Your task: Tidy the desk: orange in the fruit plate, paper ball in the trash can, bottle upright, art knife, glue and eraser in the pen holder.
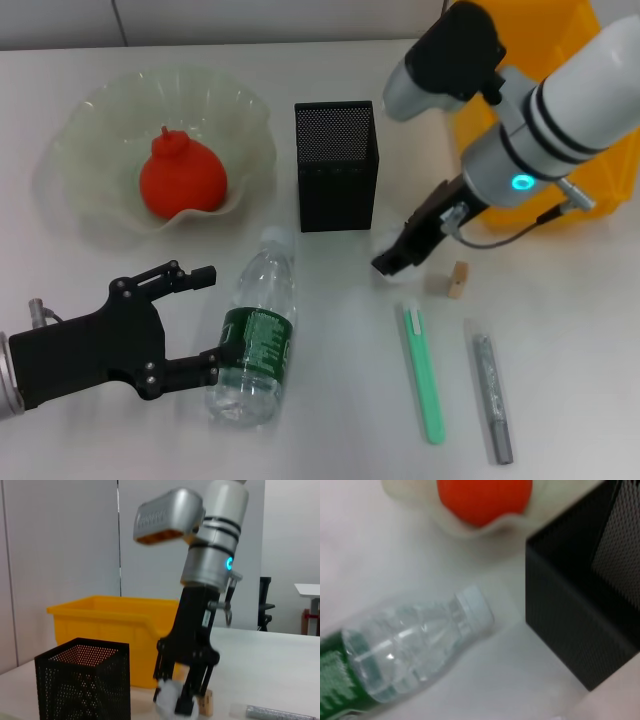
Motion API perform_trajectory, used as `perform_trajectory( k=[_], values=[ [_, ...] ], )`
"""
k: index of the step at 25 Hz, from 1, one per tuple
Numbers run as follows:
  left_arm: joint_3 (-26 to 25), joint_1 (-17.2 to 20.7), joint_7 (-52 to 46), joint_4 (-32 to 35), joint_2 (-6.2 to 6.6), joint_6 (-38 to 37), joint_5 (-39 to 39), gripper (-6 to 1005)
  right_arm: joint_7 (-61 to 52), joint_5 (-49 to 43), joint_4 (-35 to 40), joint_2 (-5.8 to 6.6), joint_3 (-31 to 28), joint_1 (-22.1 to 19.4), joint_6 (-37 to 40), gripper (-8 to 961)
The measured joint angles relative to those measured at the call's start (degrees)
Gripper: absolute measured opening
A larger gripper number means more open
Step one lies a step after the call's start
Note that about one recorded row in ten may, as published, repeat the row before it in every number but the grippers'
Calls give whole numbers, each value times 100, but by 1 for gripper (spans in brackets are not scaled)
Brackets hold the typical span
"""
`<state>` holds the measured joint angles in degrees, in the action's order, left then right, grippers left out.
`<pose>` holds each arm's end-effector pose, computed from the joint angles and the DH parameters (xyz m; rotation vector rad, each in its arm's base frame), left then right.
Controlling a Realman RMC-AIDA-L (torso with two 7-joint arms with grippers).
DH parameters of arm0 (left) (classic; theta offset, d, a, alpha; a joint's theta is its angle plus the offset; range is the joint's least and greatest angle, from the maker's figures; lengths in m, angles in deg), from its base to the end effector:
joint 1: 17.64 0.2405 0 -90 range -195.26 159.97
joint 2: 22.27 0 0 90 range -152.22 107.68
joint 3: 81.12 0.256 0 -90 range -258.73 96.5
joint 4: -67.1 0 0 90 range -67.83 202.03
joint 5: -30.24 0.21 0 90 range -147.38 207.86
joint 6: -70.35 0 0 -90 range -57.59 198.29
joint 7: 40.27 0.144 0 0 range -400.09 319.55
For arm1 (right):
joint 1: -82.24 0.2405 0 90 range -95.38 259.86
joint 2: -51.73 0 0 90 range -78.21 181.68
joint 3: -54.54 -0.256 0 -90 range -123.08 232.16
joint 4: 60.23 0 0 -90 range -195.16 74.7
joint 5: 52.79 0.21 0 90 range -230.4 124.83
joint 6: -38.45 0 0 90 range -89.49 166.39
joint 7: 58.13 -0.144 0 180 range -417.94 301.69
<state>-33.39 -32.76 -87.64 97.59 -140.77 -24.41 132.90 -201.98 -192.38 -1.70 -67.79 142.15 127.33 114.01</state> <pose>-0.3118 0.2381 -0.0184 -2.6757 -0.2480 -0.7929 0.1507 0.3749 -0.0665 -2.7555 0.7964 -0.4400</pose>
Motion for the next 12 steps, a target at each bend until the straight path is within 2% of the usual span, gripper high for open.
perform_trajectory(
  k=[2, 3, 5, 6, 7, 8, 10, 11, 12],
  values=[
    [-4, 9, -5, 20, 10, -42, -1, 831, -6, 25, 478, 9, -245, -143, 335, 502],
    [-12, 18, -10, 30, 12, -48, -3, 831, -13, 30, 1210, 16, -636, -336, 777, 500],
    [-31, 34, -31, 43, 12, -57, -12, 831, -62, 29, 1995, 19, -1032, -547, 1185, 495],
    [-31, 34, -31, 43, 12, -57, -12, 831, -62, 29, 1995, 19, -1032, -547, 1185, 493],
    [-37, 38, -44, 40, 12, -59, -19, 831, -81, 15, 2798, 21, -1577, -774, 1532, 491],
    [-37, 38, -44, 40, 12, -59, -19, 831, -81, 15, 2798, 21, -1577, -774, 1532, 489],
    [-42, 41, -53, 30, 18, -61, -15, 830, 15, 3, 3334, 24, -2124, -940, 1714, 484],
    [-42, 41, -54, 29, 19, -62, -13, 830, 111, -7, 3517, 26, -2419, -1010, 1751, 486],
    [-42, 41, -59, 38, 19, -98, -11, 830, 355, -23, 3606, 29, -3043, -1086, 1743, 488]
  ],
)
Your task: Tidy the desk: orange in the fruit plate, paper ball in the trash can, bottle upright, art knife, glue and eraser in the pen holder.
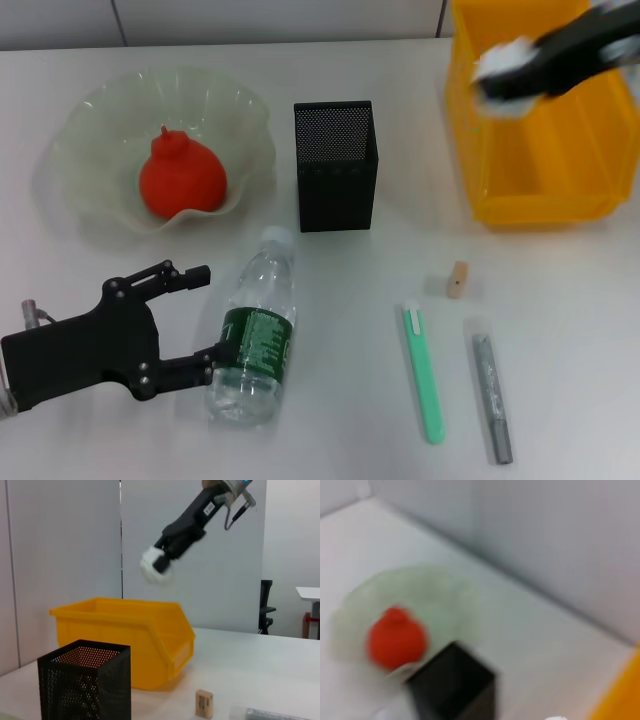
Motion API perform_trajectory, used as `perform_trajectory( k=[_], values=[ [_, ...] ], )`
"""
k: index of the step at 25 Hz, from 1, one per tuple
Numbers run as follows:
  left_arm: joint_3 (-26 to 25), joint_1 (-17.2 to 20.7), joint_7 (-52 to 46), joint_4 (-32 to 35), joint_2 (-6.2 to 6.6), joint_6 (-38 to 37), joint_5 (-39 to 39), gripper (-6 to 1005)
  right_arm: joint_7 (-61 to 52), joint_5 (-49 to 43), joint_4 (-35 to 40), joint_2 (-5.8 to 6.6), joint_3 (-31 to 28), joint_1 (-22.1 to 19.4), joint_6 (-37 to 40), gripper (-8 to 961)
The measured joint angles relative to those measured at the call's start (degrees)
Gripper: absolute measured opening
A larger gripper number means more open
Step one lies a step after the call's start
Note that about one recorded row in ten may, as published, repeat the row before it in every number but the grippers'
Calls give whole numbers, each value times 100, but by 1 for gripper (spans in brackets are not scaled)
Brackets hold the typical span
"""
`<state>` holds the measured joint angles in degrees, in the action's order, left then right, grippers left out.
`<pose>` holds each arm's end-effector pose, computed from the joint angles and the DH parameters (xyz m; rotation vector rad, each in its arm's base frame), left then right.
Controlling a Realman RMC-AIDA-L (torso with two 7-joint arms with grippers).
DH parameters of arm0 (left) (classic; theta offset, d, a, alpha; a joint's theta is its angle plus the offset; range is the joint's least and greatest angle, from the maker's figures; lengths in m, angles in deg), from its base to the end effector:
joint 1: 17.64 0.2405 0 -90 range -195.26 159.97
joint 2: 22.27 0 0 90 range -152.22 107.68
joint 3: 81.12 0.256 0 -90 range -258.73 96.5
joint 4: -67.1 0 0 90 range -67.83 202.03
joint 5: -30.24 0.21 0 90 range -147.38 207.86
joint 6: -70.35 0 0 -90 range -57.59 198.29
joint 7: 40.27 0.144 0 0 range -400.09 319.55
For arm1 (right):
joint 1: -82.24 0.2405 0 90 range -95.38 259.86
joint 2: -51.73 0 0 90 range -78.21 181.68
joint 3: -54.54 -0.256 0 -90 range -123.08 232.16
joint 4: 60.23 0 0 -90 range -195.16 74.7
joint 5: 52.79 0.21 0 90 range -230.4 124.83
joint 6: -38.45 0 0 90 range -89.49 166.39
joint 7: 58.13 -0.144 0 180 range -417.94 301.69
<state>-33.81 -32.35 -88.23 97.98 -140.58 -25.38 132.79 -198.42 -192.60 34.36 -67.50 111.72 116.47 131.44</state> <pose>-0.3125 0.2361 -0.0146 -2.6709 -0.2568 -0.8065 0.1388 0.3693 0.1015 -2.4553 0.7651 0.0383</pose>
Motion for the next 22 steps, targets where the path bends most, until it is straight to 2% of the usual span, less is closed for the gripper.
perform_trajectory(
  k=[1, 4, 5, 6, 10, 14, 15, 16, 18, 19, 20, 21, 22],
  values=[
    [0, 0, 0, 0, 0, 0, 0, 830, 0, 0, 0, 0, 0, 0, 0, 491],
    [-10, 4, -7, 8, 0, -72, -6, 830, 437, 5, -250, 14, -849, -65, -212, 497],
    [-23, 7, -14, 8, 1, -103, -16, 830, 743, 29, -628, 17, -1097, -125, -592, 500],
    [-31, 6, -33, 11, 1, -126, -22, 830, 743, 29, -628, 17, -1097, -125, -592, 502],
    [-79, -56, -338, 94, -7, -232, -42, 830, 1025, 19, -1693, 8, -1029, -180, -1622, 511],
    [-74, -69, -669, 381, -44, -290, -69, 829, 1271, 287, -1843, -21, -1003, -254, -1792, 651],
    [-44, -59, -1027, 684, -72, -239, -146, 829, 1504, 737, -1842, -25, -999, -402, -1775, 686],
    [-44, -59, -1027, 684, -72, -239, -146, 829, 1675, 1036, -1831, -21, -1000, -513, -1756, 721],
    [29, -48, -1436, 1027, -83, -175, -251, 829, 1868, 1403, -1822, -16, -1001, -643, -1729, 743],
    [109, -39, -1753, 1252, -87, -135, -339, 829, 2130, 1797, -1813, -8, -1003, -782, -1659, 754],
    [342, -5, -2294, 1730, -88, 17, -515, 829, 2858, 2658, -1836, 1, -1006, -1119, -1431, 765],
    [342, -5, -2294, 1730, -88, 17, -515, 829, 2858, 2658, -1836, 1, -1006, -1119, -1431, 776],
    [520, 32, -2609, 2012, -89, 188, -579, 829, 3323, 3050, -1880, 2, -1009, -1283, -1257, 787]
  ],
)
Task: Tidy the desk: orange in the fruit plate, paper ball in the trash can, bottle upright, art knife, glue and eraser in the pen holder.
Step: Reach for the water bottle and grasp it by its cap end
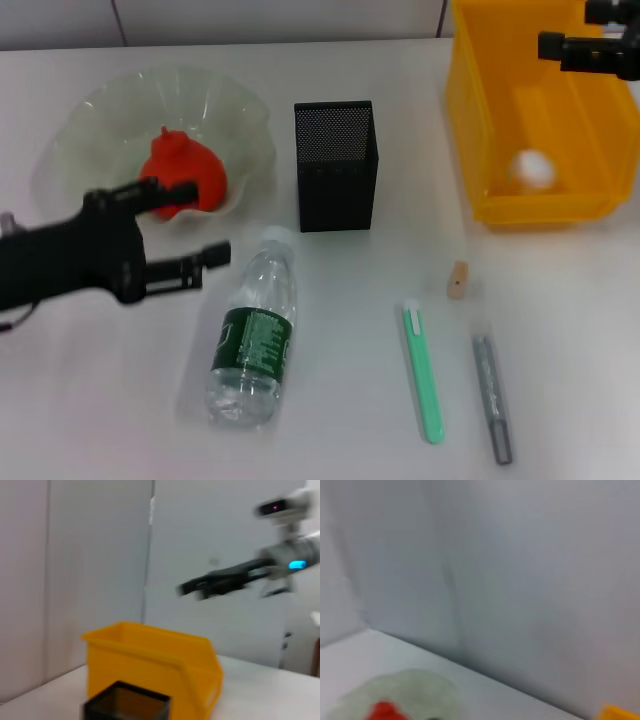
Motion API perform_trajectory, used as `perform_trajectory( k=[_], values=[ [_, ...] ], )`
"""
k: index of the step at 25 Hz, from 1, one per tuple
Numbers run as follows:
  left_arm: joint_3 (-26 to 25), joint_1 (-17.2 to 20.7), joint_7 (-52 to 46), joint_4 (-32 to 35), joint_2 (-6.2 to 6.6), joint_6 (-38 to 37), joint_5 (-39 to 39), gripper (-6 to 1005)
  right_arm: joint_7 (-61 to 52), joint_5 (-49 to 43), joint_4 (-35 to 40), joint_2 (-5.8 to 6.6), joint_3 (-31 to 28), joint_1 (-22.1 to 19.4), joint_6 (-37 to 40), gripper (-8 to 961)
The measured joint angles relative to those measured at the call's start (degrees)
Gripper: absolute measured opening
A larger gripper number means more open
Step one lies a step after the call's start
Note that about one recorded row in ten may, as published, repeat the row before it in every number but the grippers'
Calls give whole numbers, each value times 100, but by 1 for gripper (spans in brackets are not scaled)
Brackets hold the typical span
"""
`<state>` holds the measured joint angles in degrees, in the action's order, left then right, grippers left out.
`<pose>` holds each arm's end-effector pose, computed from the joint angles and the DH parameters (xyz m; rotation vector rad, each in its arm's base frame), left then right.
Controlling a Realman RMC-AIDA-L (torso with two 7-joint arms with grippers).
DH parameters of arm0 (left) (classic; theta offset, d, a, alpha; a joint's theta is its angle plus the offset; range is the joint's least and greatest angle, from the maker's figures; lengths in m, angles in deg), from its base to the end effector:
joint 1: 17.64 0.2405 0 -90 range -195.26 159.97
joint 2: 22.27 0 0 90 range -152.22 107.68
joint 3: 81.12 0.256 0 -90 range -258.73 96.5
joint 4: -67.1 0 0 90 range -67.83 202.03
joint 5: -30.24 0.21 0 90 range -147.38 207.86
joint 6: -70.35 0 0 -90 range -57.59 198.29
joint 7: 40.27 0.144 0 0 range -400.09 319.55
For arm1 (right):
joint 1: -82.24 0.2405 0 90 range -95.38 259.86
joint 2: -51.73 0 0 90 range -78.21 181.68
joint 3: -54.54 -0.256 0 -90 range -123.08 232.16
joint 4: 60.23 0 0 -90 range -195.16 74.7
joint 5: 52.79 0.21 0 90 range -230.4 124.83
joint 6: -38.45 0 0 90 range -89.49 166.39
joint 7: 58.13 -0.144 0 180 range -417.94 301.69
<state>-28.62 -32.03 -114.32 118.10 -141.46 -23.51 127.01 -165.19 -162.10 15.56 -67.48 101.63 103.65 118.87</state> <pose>-0.2723 0.2783 0.0260 -2.6524 -0.4157 -0.8250 0.2228 0.3547 0.1076 -2.3795 0.6081 0.5710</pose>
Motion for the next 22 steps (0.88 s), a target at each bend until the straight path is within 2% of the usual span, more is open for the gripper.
perform_trajectory(
  k=[2, 3, 4, 6, 7, 8, 9, 11, 12, 13, 14, 18, 22],
  values=[
    [419, 120, -641, 657, 1, 436, -51, 829, 929, 626, -175, -17, 3, -306, 507, 808],
    [694, 208, -1007, 1041, 4, 681, -46, 829, 1729, 1018, -430, -26, 1, -554, 1091, 819],
    [1054, 340, -1455, 1489, 8, 997, -22, 829, 1729, 1018, -430, -26, 1, -554, 1091, 830],
    [1626, 547, -2289, 2175, 27, 1562, 168, 829, 2444, 1207, -761, -33, 0, -762, 1582, 852],
    [1626, 547, -2289, 2175, 27, 1562, 168, 829, 2759, 1244, -943, -36, 0, -854, 1756, 852],
    [2067, 732, -3084, 2770, 39, 2016, 466, 829, 3334, 1263, -1312, -37, 0, -1012, 1994, 852],
    [2712, 980, -4254, 3617, 43, 2598, 1158, 829, 3334, 1263, -1312, -37, 0, -1012, 1994, 853],
    [3199, 1119, -5240, 4123, 41, 2904, 1843, 829, 4022, 1226, -1746, -23, -2, -1158, 2167, 853],
    [3396, 1145, -5732, 4296, 40, 2983, 2184, 829, 4299, 1211, -1940, -16, -2, -1215, 2223, 853],
    [3396, 1145, -5732, 4296, 40, 2983, 2184, 829, 4797, 1131, -2351, -10, -7, -1309, 2267, 853],
    [3773, 1134, -6649, 4566, 37, 3054, 2860, 829, 4797, 1131, -2351, -10, -7, -1309, 2267, 852],
    [4403, 927, -7872, 4632, 17, 3208, 3903, 828, 5254, 915, -3040, -15, -23, -1337, 2013, 852],
    [4546, 744, -8111, 4402, 10, 3292, 4010, 828, 5371, 891, -3284, -7, -5, -1309, 1767, 852]
  ],
)
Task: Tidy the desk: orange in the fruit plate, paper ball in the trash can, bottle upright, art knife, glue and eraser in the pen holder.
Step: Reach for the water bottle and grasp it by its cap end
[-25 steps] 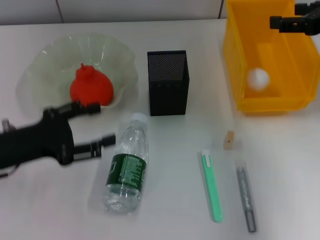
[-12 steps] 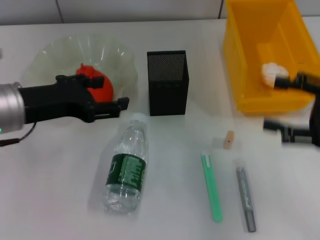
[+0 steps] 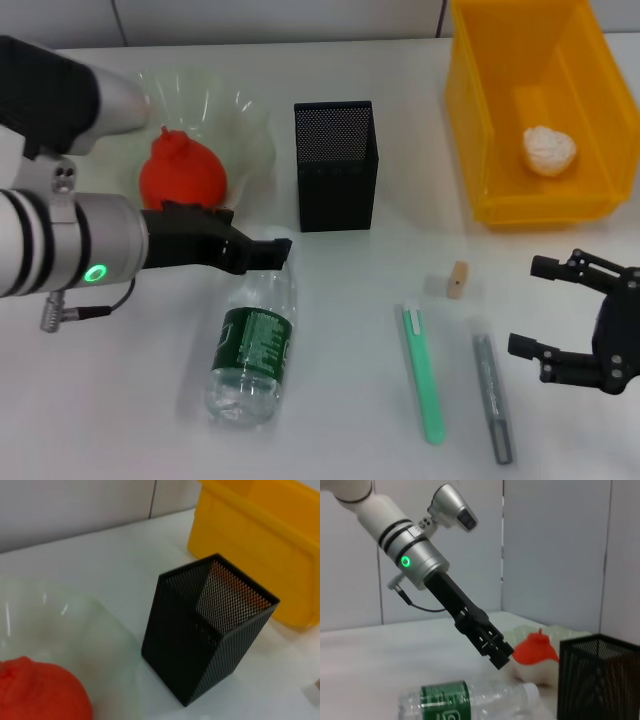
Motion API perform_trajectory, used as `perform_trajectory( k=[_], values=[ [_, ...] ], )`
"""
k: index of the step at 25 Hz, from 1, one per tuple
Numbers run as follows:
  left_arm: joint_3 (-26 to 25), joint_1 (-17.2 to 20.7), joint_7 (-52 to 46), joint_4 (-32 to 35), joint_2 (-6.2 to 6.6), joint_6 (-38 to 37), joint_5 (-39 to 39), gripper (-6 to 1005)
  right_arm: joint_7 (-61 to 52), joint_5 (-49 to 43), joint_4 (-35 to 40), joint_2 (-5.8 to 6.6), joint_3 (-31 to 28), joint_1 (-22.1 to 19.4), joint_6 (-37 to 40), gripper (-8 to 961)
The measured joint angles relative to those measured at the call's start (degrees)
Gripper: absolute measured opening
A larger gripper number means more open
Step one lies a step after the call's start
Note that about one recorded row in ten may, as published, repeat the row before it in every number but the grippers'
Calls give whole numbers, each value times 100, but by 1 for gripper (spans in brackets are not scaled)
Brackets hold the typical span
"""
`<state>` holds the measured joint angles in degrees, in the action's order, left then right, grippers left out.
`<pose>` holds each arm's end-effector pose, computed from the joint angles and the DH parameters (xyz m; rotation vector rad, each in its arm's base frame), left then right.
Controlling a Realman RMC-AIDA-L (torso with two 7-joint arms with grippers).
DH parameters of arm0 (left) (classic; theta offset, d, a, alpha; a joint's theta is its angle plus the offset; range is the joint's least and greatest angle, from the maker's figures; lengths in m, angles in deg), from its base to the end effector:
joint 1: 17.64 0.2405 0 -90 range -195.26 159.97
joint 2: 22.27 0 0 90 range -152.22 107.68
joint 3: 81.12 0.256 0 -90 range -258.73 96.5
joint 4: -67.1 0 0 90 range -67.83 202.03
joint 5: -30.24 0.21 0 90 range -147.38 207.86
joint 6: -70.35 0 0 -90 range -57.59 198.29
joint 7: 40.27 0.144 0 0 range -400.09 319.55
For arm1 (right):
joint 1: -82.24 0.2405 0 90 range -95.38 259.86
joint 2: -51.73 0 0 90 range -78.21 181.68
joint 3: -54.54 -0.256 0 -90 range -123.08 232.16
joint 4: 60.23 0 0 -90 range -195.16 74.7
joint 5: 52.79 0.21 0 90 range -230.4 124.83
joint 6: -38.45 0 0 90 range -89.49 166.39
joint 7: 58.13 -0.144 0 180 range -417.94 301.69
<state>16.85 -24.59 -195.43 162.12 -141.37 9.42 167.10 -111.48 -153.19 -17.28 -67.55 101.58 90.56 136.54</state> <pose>-0.1869 0.2970 -0.0258 -2.4309 -1.0031 -0.0741 0.3172 0.2246 0.0149 -2.6070 0.2550 0.7647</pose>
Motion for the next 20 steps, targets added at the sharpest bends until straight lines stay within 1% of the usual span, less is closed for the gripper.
perform_trajectory(
  k=[1, 2, 6, 12, 20],
  values=[
    [13, -155, -82, -209, 1, 11, 30, 828, 55, -40, -69, -2, 2, 7, -98, 852],
    [13, -155, -82, -209, 1, 11, 30, 828, 55, -40, -69, -2, 2, 7, -98, 852],
    [24, -501, -266, -647, 0, 7, 55, 828, 89, -71, -124, -9, 2, 17, -148, 851],
    [35, -709, -332, -855, -5, 26, 48, 828, 96, -105, -145, -12, -2, 16, -153, 851],
    [34, -1205, -391, -1611, -9, 224, -4, 829, 100, -132, -238, -14, -2, 38, -247, 850]
  ],
)
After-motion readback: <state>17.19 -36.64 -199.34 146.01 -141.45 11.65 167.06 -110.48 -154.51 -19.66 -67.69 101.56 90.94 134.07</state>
